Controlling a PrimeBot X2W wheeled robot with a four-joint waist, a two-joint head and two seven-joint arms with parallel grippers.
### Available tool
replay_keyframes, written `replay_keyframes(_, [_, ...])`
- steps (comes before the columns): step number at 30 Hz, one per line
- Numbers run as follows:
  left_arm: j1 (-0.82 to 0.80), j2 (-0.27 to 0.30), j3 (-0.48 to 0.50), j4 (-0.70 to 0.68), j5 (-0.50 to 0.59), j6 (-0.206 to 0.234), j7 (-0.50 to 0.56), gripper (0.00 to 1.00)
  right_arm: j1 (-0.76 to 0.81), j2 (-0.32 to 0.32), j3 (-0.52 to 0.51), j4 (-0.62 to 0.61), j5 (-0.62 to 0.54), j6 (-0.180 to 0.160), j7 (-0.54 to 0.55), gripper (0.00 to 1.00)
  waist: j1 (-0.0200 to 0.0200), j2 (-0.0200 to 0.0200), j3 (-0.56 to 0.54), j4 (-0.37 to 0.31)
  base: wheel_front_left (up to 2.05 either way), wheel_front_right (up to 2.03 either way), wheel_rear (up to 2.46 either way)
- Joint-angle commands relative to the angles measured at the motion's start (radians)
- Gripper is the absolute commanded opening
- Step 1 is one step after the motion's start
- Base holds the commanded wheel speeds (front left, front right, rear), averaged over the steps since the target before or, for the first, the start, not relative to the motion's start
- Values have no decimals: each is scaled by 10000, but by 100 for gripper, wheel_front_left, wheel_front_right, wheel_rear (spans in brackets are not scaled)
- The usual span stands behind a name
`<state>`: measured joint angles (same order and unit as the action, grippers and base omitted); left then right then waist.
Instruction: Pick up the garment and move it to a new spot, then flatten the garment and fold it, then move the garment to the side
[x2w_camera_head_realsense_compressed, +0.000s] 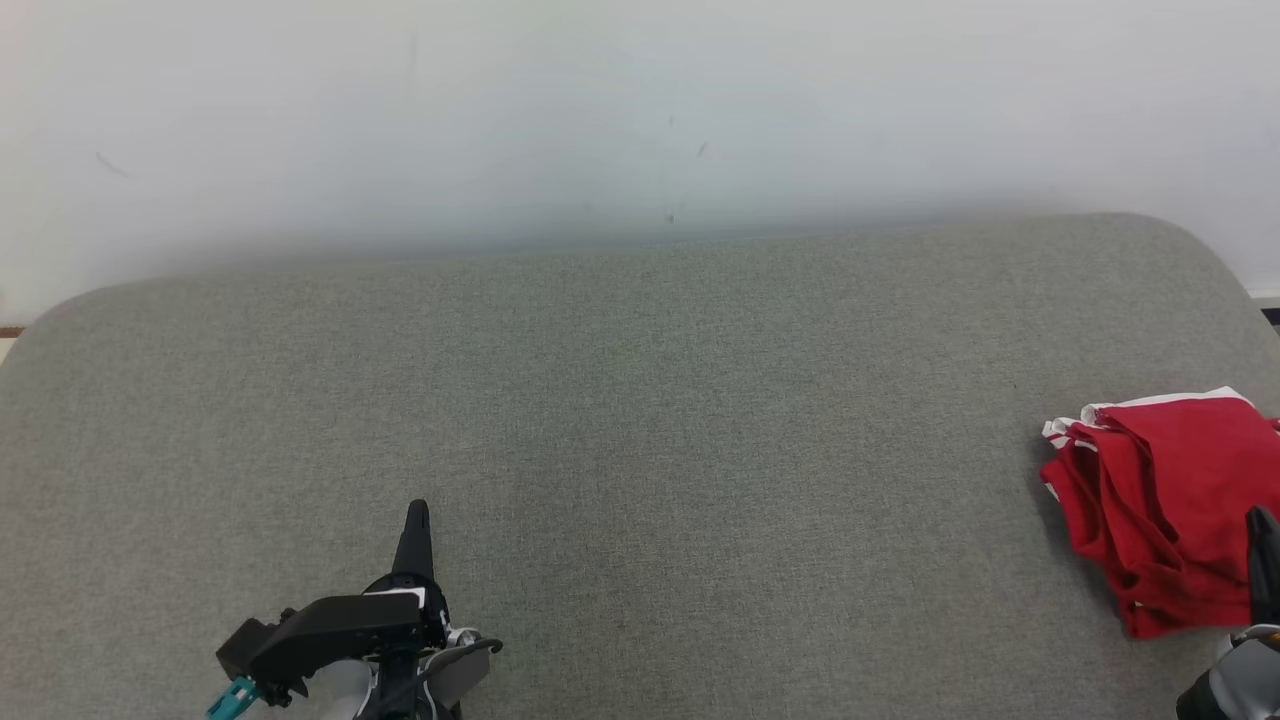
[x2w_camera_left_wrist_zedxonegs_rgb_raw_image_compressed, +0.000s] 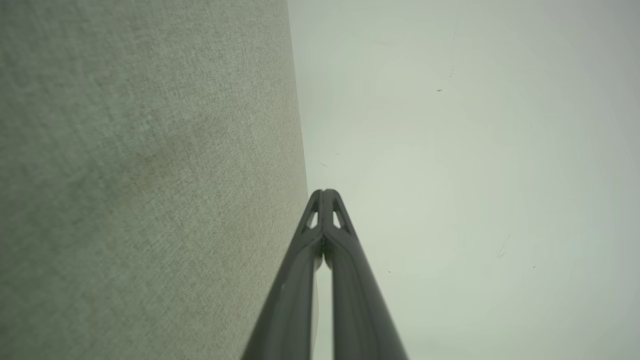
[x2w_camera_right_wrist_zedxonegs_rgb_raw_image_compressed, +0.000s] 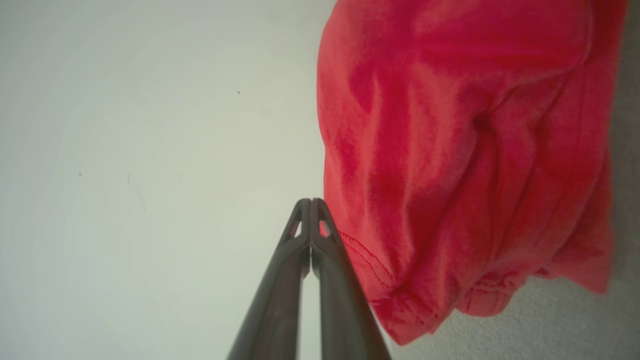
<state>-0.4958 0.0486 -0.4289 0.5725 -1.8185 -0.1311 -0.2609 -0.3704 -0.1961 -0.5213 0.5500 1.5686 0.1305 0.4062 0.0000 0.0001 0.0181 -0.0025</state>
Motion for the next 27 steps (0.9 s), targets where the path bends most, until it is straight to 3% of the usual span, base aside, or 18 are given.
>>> replay_keyframes(1, [-45,5,-2,29,-31,-46,-28,0,-34,19,-19,9,-11,4,50,0,0,-1,0,0,0,0,0])
replay_keyframes(27, [-44,5,-2,28,-31,-46,-28,0,-36,24,-31,9,-20,4,42,0,0,-1,0,0,0,0,0])
